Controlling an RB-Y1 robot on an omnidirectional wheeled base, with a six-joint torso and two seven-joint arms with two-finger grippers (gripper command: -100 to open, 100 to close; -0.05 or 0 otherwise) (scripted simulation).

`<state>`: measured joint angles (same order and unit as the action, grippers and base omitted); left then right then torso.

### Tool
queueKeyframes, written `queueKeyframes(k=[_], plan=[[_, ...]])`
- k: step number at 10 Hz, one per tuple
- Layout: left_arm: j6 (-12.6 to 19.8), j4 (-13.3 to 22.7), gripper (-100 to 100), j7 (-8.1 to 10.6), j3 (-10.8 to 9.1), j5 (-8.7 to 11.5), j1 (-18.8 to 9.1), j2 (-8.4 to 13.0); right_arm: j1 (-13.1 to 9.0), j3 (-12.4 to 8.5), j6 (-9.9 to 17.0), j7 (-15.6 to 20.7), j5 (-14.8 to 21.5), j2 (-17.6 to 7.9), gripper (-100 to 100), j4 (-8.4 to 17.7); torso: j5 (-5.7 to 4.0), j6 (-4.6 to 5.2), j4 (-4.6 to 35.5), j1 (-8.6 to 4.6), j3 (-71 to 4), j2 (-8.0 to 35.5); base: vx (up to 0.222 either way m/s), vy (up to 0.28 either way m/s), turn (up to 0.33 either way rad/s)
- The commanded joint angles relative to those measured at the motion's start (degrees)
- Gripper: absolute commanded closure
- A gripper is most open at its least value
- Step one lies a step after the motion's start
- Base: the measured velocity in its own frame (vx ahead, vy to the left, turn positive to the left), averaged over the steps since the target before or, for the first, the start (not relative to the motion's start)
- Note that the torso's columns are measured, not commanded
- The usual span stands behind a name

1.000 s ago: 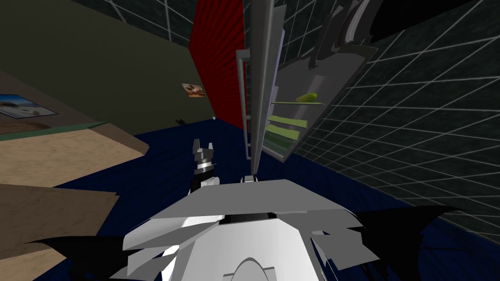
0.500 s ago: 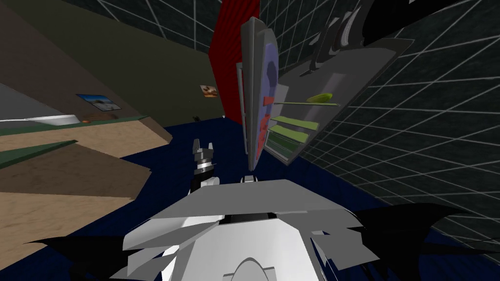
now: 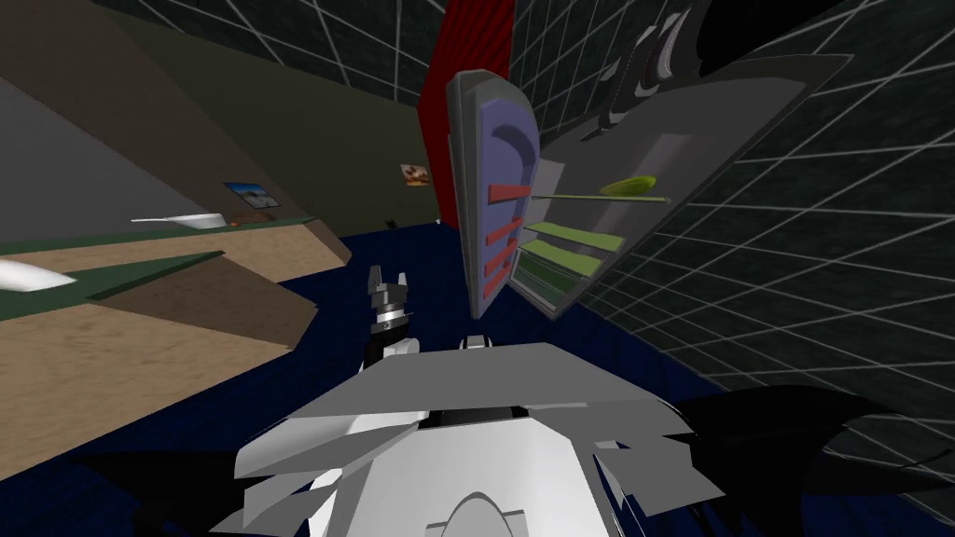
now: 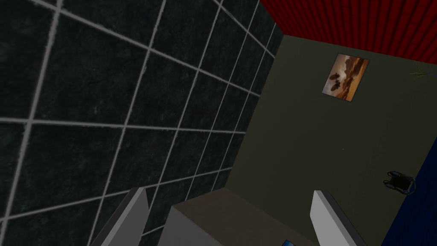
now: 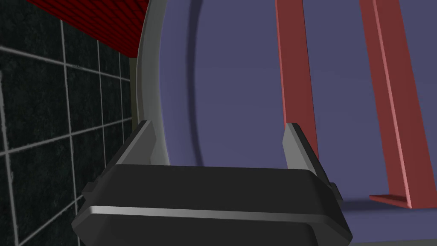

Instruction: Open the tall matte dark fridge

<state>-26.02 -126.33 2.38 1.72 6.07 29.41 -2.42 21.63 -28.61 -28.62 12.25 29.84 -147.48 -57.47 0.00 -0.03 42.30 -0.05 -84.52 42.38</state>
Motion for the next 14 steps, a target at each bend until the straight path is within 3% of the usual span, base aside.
queueKeyframes(k=[1,3,5,6,7,8,9,10,11,12,14], plan=[[0.00,0.00,0,0.00,-0.01,0.00,0.01,0.00,1.51,2.17,-0.67,-2.99,0.40,-3.09,-100,3.38,-0.05,0.09,0.05,-0.06,0.04,0.02,-0.122,-0.089,0.296],[0.00,0.00,0,0.00,-0.01,0.00,0.01,0.00,1.51,2.17,-0.67,-2.99,0.40,-3.09,-100,5.45,-0.02,0.09,0.02,0.00,-0.02,-0.07,-0.077,-0.055,0.079],[0.00,0.00,0,0.00,0.00,0.00,0.00,0.00,4.22,4.47,-1.98,-6.09,0.56,-7.26,-100,10.57,0.05,-0.06,-0.10,0.11,-0.16,-0.22,-0.124,-0.079,0.369],[0.00,0.00,0,0.00,0.00,0.00,-0.01,0.00,4.22,4.47,-1.98,-6.41,0.56,-7.58,-100,11.99,0.01,-0.02,0.00,0.02,0.02,0.06,-0.147,-0.081,0.197],[0.00,0.00,0,0.00,-0.01,0.00,0.01,0.00,5.57,5.62,-2.63,-8.12,0.65,-9.82,-100,13.90,-0.03,0.12,0.08,-0.01,0.08,0.05,-0.125,-0.078,0.318],[0.00,0.00,0,0.00,0.00,0.00,0.00,0.00,5.57,5.62,-2.63,-8.12,0.65,-9.82,-100,15.72,0.01,0.01,0.00,0.04,-0.01,-0.04,-0.122,-0.048,0.180],[0.00,0.00,0,0.00,-0.01,0.00,0.02,0.00,6.92,6.76,-3.28,-9.82,0.73,-12.06,-100,17.45,0.01,0.09,0.00,0.10,-0.05,-0.11,-0.154,-0.058,0.305],[0.00,0.00,0,0.00,0.00,0.00,0.00,0.00,6.92,6.76,-3.28,-9.82,0.73,-12.06,-100,19.24,0.03,-0.02,-0.03,0.08,-0.05,-0.07,-0.130,-0.055,0.164],[0.00,0.00,0,0.00,-0.01,0.00,0.02,0.00,7.39,6.17,-3.22,-9.20,0.49,-11.72,-100,18.66,-0.01,0.09,0.00,0.03,-0.06,-0.13,-0.045,-0.017,0.007],[0.00,0.00,0,0.00,-0.01,0.00,0.03,0.00,7.48,6.15,-3.29,-9.20,0.47,-11.77,0,18.94,0.00,0.07,-0.07,0.08,-0.17,-0.31,-0.011,-0.003,-0.004],[0.00,0.00,0,0.00,-0.01,0.00,0.04,0.00,7.45,6.15,-3.28,-9.20,0.47,-11.75,0,18.92,0.02,0.02,-0.10,0.10,-0.19,-0.30,-0.003,-0.001,-0.001]])
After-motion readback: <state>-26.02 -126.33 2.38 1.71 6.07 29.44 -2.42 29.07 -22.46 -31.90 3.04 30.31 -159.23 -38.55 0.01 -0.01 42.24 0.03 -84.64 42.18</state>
